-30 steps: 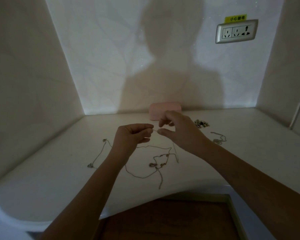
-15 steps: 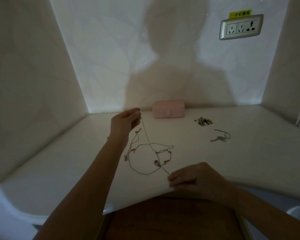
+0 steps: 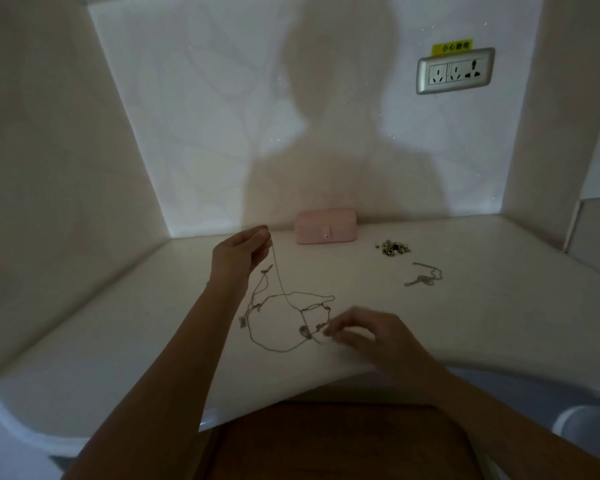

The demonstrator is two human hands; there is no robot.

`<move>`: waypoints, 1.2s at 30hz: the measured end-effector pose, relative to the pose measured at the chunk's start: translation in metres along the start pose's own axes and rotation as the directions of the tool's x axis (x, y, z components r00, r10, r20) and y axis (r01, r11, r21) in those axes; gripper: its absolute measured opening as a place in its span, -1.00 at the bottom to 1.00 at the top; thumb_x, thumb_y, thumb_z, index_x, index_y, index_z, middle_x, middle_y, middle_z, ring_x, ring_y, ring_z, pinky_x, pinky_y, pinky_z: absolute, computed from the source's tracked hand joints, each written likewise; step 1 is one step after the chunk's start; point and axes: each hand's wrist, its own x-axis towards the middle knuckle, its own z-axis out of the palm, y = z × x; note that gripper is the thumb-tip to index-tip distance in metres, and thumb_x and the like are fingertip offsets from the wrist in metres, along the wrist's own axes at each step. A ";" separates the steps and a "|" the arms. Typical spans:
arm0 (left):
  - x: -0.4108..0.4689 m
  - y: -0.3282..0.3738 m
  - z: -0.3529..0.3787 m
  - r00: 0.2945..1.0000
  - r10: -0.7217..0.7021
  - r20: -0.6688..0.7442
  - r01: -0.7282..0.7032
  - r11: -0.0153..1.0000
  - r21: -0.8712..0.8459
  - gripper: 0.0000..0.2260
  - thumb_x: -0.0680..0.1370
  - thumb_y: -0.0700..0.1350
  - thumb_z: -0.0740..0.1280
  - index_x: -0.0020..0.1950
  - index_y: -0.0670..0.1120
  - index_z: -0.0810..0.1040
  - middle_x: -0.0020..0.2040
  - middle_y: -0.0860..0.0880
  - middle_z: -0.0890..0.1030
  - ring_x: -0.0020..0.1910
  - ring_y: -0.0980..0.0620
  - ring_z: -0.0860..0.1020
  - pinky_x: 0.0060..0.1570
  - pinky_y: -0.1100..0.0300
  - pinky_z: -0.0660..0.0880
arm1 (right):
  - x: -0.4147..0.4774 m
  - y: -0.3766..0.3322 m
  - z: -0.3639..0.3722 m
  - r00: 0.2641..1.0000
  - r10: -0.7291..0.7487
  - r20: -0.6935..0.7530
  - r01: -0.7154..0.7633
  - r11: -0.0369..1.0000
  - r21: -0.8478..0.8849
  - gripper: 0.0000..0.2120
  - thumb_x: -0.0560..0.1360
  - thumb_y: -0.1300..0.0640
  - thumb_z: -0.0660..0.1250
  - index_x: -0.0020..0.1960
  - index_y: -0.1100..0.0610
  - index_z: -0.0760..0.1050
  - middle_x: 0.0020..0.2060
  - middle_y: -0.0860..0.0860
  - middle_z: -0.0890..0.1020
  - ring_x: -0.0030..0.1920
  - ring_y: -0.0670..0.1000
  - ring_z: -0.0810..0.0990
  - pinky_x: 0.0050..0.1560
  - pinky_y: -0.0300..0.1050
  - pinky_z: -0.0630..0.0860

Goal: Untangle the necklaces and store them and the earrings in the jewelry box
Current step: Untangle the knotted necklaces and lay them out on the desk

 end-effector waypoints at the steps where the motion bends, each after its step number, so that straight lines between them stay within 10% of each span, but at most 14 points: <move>1: 0.001 0.003 -0.001 1.000 0.021 0.013 -0.021 1.000 -0.003 -0.85 0.50 -0.27 0.36 0.07 -0.22 0.60 -0.18 -0.07 0.65 -0.22 0.10 0.63 -0.08 0.30 0.58 | 0.009 -0.009 -0.006 0.999 0.039 -0.034 -0.034 0.991 0.129 -0.93 0.52 0.20 0.31 -0.06 0.12 0.57 -0.15 -0.07 0.68 -0.07 -0.17 0.63 0.00 -0.41 0.44; 8: 0.014 0.037 -0.008 0.997 0.078 0.000 -0.076 0.982 -0.175 -0.91 0.55 -0.22 0.31 0.01 -0.20 0.57 -0.16 -0.04 0.68 -0.14 0.08 0.66 -0.11 0.27 0.59 | 0.080 -0.054 -0.066 0.958 0.141 -0.251 0.043 0.791 0.611 -0.89 0.54 0.35 0.22 -0.08 0.24 0.51 -0.37 0.03 0.61 -0.35 -0.07 0.59 -0.18 -0.25 0.58; 11: 0.025 0.045 -0.022 1.000 -0.008 -0.017 0.001 0.932 -0.363 -0.91 0.57 -0.22 0.28 -0.08 -0.21 0.55 -0.23 -0.06 0.66 -0.20 0.08 0.67 -0.21 0.27 0.59 | 0.097 -0.056 -0.085 0.933 0.233 -0.274 -0.009 0.778 0.629 -0.87 0.56 0.36 0.18 -0.06 0.23 0.49 -0.33 0.07 0.53 -0.57 -0.15 0.31 -0.57 -0.34 0.28; 17: 0.034 0.038 -0.051 0.995 -0.100 -0.017 0.080 0.881 -0.466 -0.84 0.53 -0.24 0.33 -0.22 -0.18 0.64 -0.35 -0.03 0.64 -0.32 0.10 0.65 -0.20 0.24 0.61 | 0.106 -0.033 -0.094 0.919 0.327 -0.223 -0.177 0.843 0.508 -0.84 0.54 0.40 0.18 -0.06 0.22 0.50 -0.36 0.01 0.59 -0.53 -0.13 0.21 -0.55 -0.30 0.11; 36: -0.036 0.022 0.035 0.863 -0.136 0.487 0.059 0.984 0.170 -0.89 0.52 -0.32 0.29 0.01 -0.18 0.53 -0.30 -0.03 0.57 -0.41 0.11 0.45 -0.33 0.31 0.48 | 0.087 -0.070 -0.067 0.991 0.098 -0.086 -0.092 0.993 0.078 -0.86 0.45 0.23 0.40 -0.01 0.12 0.66 -0.28 0.06 0.69 -0.55 -0.14 0.26 -0.52 -0.34 0.23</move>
